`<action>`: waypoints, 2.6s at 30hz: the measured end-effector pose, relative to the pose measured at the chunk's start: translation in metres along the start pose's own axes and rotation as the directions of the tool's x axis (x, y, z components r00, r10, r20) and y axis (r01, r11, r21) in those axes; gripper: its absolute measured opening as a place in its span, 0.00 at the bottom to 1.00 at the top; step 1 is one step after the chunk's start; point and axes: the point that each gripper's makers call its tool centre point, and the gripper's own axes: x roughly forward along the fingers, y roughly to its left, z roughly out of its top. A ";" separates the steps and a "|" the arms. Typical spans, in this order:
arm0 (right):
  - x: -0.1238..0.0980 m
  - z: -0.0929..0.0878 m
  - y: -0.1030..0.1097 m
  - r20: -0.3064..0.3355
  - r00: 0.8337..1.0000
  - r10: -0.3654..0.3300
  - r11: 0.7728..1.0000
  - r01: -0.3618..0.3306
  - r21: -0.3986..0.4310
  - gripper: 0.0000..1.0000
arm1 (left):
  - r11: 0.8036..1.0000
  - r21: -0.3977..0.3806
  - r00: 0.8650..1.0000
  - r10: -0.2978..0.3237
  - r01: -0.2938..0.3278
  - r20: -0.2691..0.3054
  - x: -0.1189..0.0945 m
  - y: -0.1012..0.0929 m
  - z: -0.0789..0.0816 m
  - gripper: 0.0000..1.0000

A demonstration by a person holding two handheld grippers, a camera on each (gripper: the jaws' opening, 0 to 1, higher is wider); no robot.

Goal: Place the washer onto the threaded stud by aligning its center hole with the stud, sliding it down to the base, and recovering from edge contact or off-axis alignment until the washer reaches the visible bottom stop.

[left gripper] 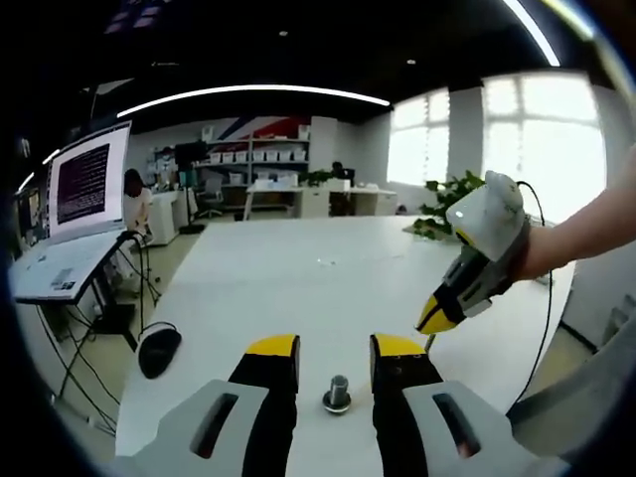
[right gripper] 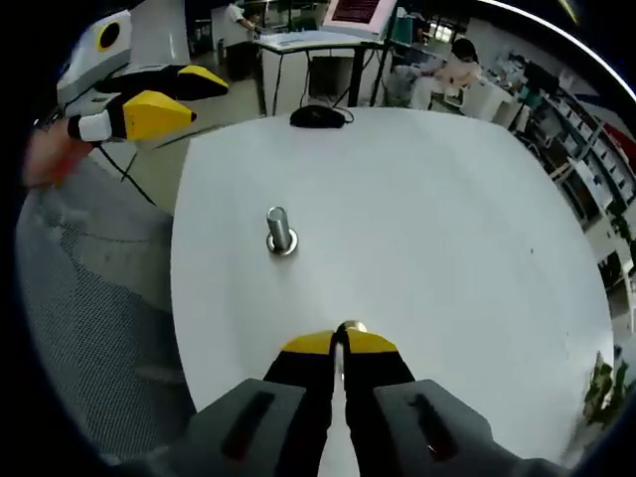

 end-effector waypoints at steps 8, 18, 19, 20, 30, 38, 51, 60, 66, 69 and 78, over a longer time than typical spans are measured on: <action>-0.016 -0.014 -0.016 -0.001 0.999 -0.041 0.999 0.041 0.019 0.04 | 1.000 0.018 1.000 -0.009 0.009 -0.013 0.001 -0.003 -0.002 0.26; -0.013 -0.022 -0.014 -0.026 0.999 -0.034 0.999 0.034 -0.012 0.04 | 0.999 0.043 1.000 -0.015 0.016 -0.024 0.002 -0.006 -0.004 0.26; -0.011 -0.022 -0.015 -0.028 0.999 -0.036 0.999 0.036 -0.025 0.04 | 0.999 0.045 1.000 -0.016 0.017 -0.024 0.001 -0.006 -0.004 0.26; -0.011 -0.022 -0.015 -0.028 0.999 -0.036 0.999 0.035 -0.028 0.04 | 0.999 0.046 1.000 -0.016 0.017 -0.025 0.001 -0.007 -0.004 0.26; 0.002 -0.033 -0.007 -0.049 0.999 -0.011 0.996 0.007 -0.090 0.04 | 0.998 0.064 0.999 -0.017 0.019 -0.041 0.002 -0.008 -0.008 0.26; 0.007 -0.033 -0.007 -0.041 0.999 -0.003 0.993 -0.002 -0.120 0.04 | 0.997 0.077 0.998 -0.021 0.025 -0.056 0.002 -0.010 -0.011 0.26; 0.019 -0.042 -0.003 -0.072 0.997 0.013 0.990 -0.023 -0.138 0.04 | 0.996 0.080 0.998 -0.022 0.028 -0.066 0.002 -0.011 -0.013 0.26; 0.020 -0.040 -0.007 -0.089 0.996 0.005 0.989 -0.018 -0.146 0.04 | 0.997 0.077 0.997 -0.023 0.028 -0.070 0.003 -0.010 -0.014 0.26; 0.020 -0.041 -0.009 -0.103 0.995 -0.010 0.985 -0.008 -0.174 0.05 | 0.997 0.078 0.997 -0.024 0.030 -0.074 0.003 -0.011 -0.015 0.26; 0.020 -0.039 -0.007 -0.106 0.994 -0.008 0.982 -0.012 -0.186 0.05 | 0.997 0.074 0.997 -0.024 0.029 -0.076 0.003 -0.010 -0.016 0.26; 0.015 -0.035 -0.010 -0.069 0.998 -0.001 0.993 -0.007 -0.115 0.09 | 0.997 0.070 0.997 -0.019 0.025 -0.080 0.003 -0.009 -0.017 0.26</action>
